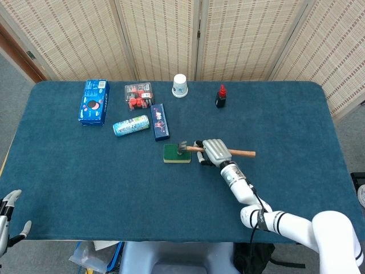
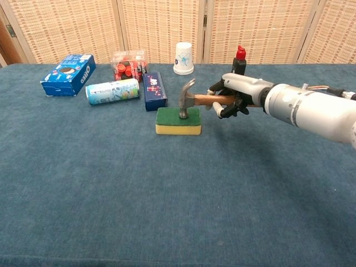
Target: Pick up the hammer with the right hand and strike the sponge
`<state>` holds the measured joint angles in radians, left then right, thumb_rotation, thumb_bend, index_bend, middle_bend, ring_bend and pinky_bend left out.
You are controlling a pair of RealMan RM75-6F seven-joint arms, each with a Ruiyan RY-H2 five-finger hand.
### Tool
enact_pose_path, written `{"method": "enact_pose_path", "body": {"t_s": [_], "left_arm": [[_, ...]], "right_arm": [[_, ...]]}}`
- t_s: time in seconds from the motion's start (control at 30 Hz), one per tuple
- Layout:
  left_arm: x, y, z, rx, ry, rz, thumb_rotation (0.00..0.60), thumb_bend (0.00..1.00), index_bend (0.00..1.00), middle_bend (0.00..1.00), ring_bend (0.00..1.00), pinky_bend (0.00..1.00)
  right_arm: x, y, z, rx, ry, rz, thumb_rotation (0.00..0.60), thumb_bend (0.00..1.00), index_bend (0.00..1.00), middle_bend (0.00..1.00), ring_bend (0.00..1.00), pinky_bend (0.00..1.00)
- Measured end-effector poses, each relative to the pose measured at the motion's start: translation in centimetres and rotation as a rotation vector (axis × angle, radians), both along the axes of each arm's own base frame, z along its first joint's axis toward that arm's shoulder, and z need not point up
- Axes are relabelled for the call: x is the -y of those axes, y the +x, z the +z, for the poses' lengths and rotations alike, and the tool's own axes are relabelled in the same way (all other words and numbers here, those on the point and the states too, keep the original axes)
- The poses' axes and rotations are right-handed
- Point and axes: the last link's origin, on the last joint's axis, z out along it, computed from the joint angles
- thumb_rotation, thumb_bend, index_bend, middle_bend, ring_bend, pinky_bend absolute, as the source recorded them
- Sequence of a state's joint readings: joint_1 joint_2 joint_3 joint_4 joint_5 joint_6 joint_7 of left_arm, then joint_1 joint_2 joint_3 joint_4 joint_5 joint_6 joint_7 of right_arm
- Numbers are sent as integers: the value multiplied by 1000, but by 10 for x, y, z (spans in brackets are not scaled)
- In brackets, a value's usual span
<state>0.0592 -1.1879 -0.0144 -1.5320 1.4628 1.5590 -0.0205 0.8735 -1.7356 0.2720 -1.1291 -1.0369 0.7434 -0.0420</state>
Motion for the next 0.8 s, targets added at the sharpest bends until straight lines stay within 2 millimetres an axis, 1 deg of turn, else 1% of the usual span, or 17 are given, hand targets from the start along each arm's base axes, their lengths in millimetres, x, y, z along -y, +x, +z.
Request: {"method": "enact_pose_path", "body": {"t_s": [0.1, 0.2, 0.33, 0.43, 0.57, 0.8], "left_arm": [[0, 0, 0, 1, 1, 0, 600, 318, 82, 126, 135, 49], [1, -1, 1, 2, 5, 0, 600, 318, 82, 126, 135, 49], [1, 0, 0, 2, 3, -3, 600, 318, 82, 126, 135, 49], [0, 2, 0, 2, 1, -9, 600, 318, 82, 126, 135, 49], [-1, 4, -1, 1, -2, -15, 600, 317, 82, 126, 135, 49], [-2, 5, -2, -4, -8, -17, 600, 318, 82, 126, 135, 49]], "right_arm": [[1, -1, -6, -20, 6, 0, 600, 836, 656, 807, 739, 840], [0, 1, -5, -11, -1, 4, 600, 835, 656, 807, 739, 840], [-1, 5, 3, 33, -14, 15, 600, 835, 656, 807, 739, 840], [-2, 8, 12, 68, -28, 26, 600, 835, 656, 807, 739, 840], [-3, 6, 25, 96, -51, 30, 600, 835, 656, 807, 739, 840], [-2, -2, 23, 76, -42, 12, 600, 835, 656, 807, 739, 840]]}}
